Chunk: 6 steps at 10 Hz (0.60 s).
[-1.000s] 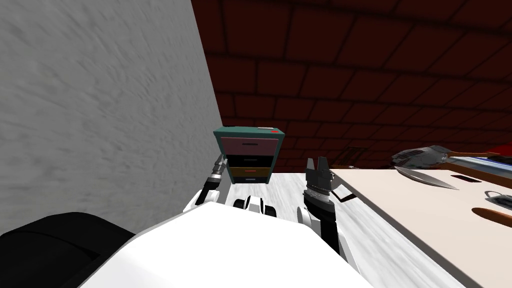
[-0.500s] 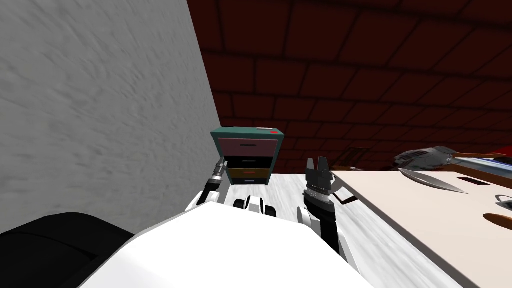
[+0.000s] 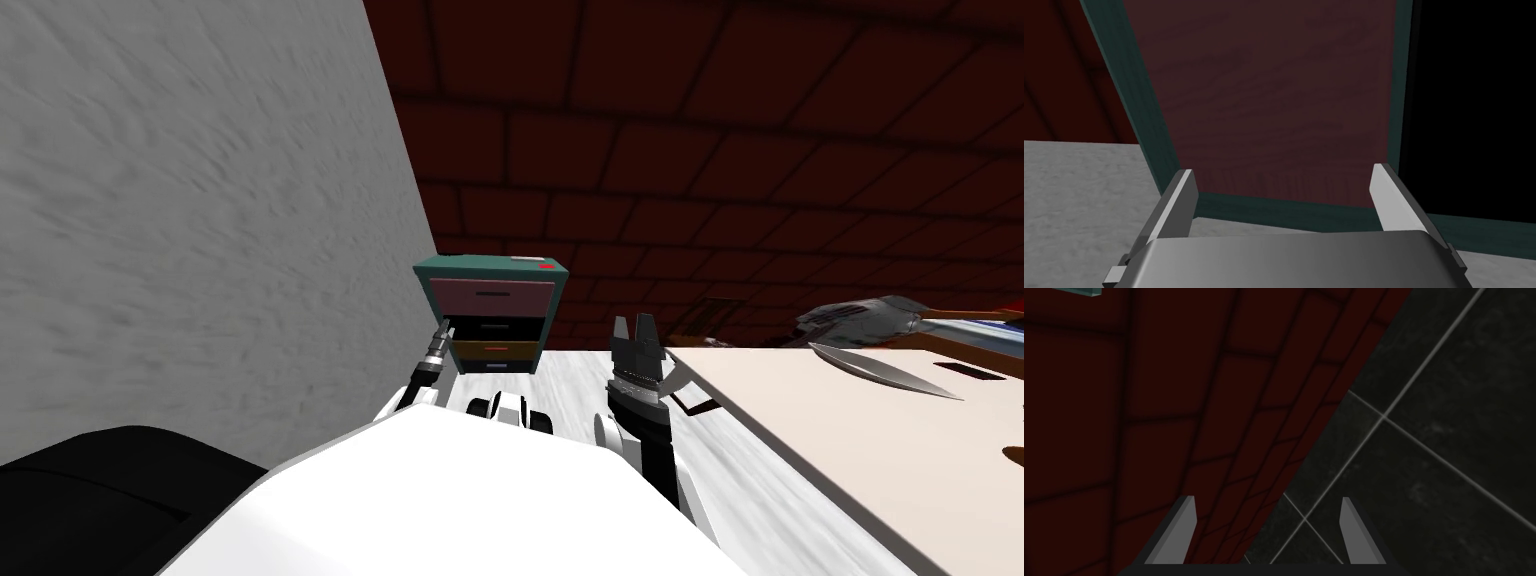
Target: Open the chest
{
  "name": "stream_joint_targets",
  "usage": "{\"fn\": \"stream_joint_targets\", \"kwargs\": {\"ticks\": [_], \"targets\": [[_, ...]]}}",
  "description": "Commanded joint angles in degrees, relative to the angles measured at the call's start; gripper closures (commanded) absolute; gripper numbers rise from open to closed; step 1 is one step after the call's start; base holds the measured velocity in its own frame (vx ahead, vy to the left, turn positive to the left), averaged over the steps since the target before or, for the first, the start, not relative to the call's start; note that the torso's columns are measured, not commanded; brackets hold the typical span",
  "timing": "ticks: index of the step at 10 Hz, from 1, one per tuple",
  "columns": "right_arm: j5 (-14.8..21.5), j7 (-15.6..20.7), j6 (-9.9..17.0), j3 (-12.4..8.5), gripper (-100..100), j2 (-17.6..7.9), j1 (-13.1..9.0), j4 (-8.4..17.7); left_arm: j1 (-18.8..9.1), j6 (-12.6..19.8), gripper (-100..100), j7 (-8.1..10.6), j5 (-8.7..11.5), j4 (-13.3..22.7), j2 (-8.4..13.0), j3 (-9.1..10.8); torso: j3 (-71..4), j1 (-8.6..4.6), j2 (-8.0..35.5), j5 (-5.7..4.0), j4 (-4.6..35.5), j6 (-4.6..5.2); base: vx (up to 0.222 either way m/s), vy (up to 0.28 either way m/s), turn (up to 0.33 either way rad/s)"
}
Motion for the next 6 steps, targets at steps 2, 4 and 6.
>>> {"fn": "stream_joint_targets", "kwargs": {"ticks": [2,4,6], "targets": [[0.0,0.0,0.0,0.0,0,0.0,0.0,0.0,-1.1,-2.3,-100,-0.5,-0.3,5.4,-0.1,0.18,0.0,-0.04,0.0,-0.01,0.0,0.0,0.079,-0.034,0.006],[0.0,0.0,0.0,0.0,0,0.0,0.0,0.0,-1.5,-3.1,-100,-0.7,-0.5,7.5,-0.2,0.26,0.1,0.03,0.1,0.01,0.0,0.0,0.044,-0.02,0.004],[0.0,0.0,0.0,0.0,0,0.0,0.0,0.0,-2.4,-4.8,-100,-1.1,-0.7,11.4,-0.6,0.41,0.0,-0.01,0.1,0.0,0.0,0.0,0.054,-0.029,0.007]]}}
